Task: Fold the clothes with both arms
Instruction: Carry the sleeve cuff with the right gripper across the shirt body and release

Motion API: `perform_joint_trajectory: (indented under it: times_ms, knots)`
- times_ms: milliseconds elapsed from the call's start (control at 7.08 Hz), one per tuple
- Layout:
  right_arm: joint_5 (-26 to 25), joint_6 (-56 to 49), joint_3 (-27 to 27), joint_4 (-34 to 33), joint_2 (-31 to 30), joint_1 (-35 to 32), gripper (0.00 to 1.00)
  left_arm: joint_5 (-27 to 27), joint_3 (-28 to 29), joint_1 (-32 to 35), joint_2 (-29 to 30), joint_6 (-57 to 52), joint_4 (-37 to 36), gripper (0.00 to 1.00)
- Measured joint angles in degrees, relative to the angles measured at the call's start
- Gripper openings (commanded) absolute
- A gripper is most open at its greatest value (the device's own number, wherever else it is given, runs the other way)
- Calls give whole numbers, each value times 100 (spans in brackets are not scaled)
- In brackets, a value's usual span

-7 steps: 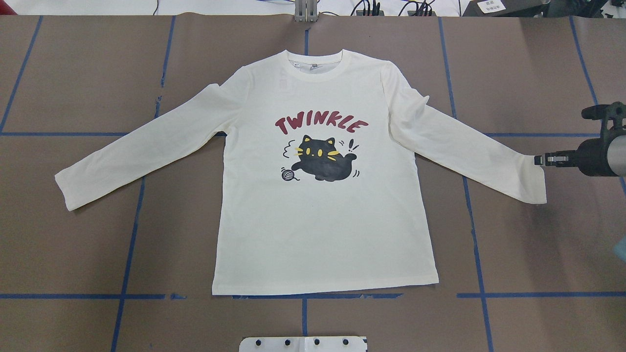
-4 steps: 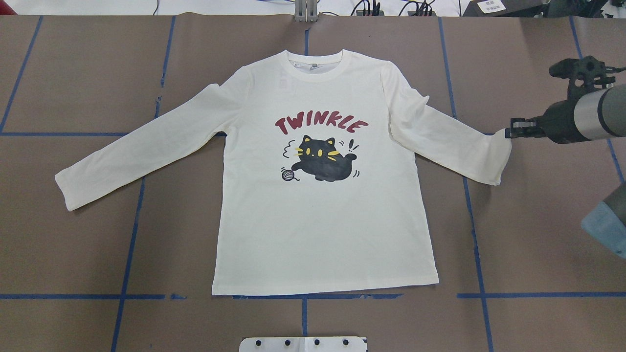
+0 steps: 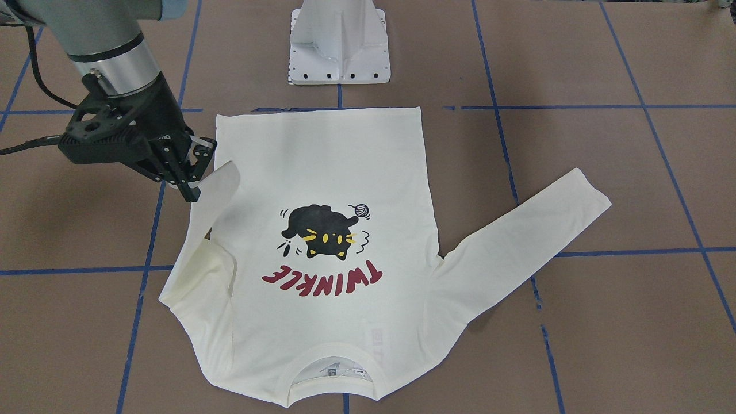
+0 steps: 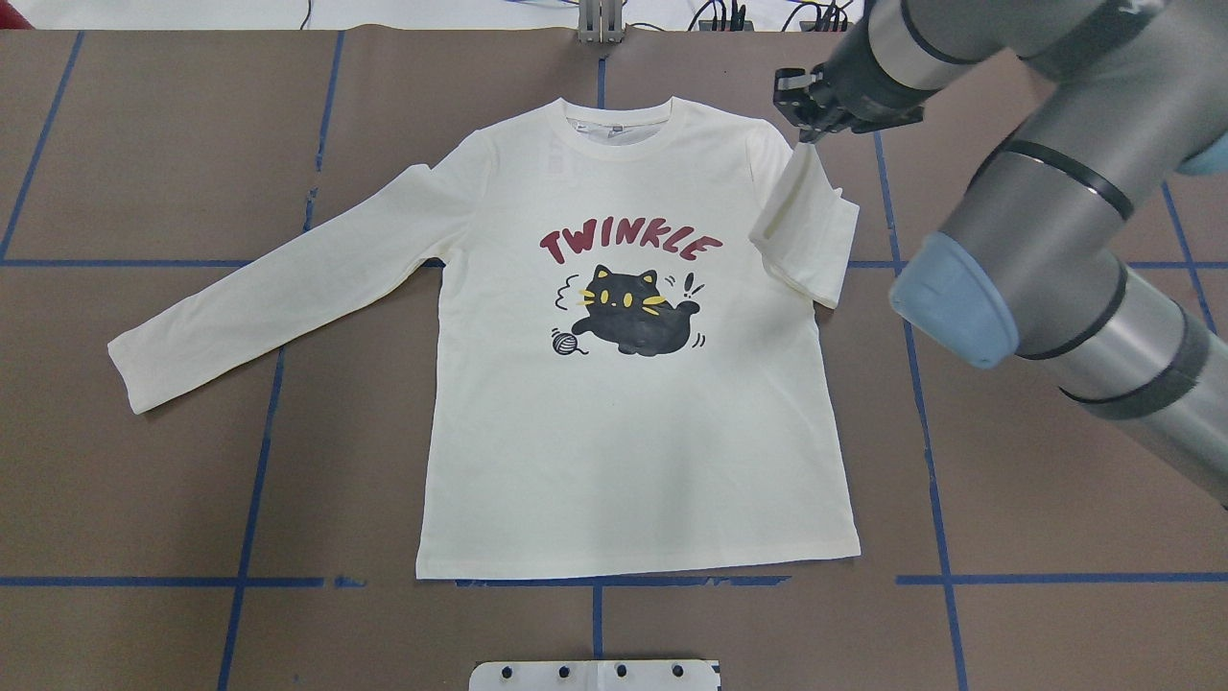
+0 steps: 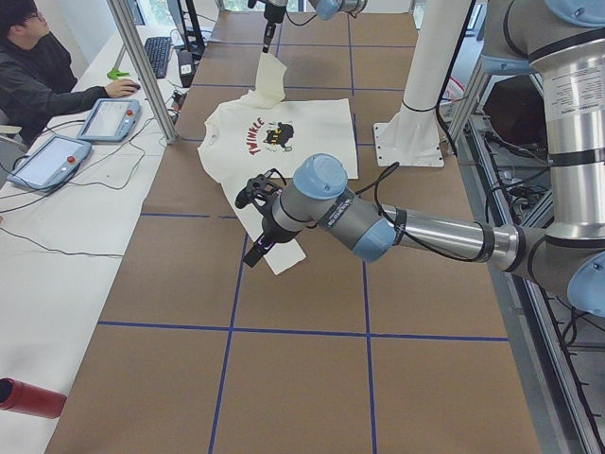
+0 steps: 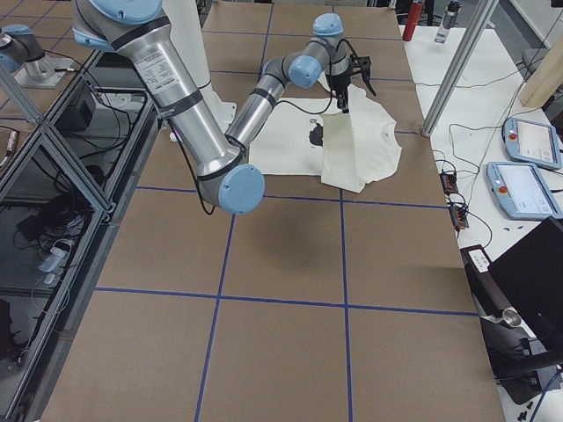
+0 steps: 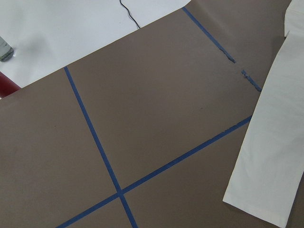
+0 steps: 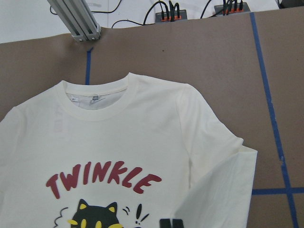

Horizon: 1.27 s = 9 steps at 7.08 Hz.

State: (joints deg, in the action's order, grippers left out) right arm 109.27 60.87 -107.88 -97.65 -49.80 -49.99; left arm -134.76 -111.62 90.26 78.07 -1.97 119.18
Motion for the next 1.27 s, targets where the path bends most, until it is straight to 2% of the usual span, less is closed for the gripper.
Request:
perform_joint_trajectory:
  times_ms: [283,424,706,989,1130,1272]
  knots:
    - [-862,67,1199,-57,1336,690,0,2,20,0,11,20,0,100]
    - [-1361,254,1879,155,1764,1118,0,1,26,0,12,24,0,100]
    - [-2403,776,3518,1325,2359,1880,0,-5,43,0,5,22,0,100]
    - [-3057,1167,4487,1837,2720,2347,4,-6,51,2,-6,21,0,100]
    - [-3169,1335,4895,1950,2968,2425,75,-5,55,4,-9,21,0,100]
    - [-3216,1553,5222,2098,3163,2455,100,-1,58,3,-9,21,0,100]
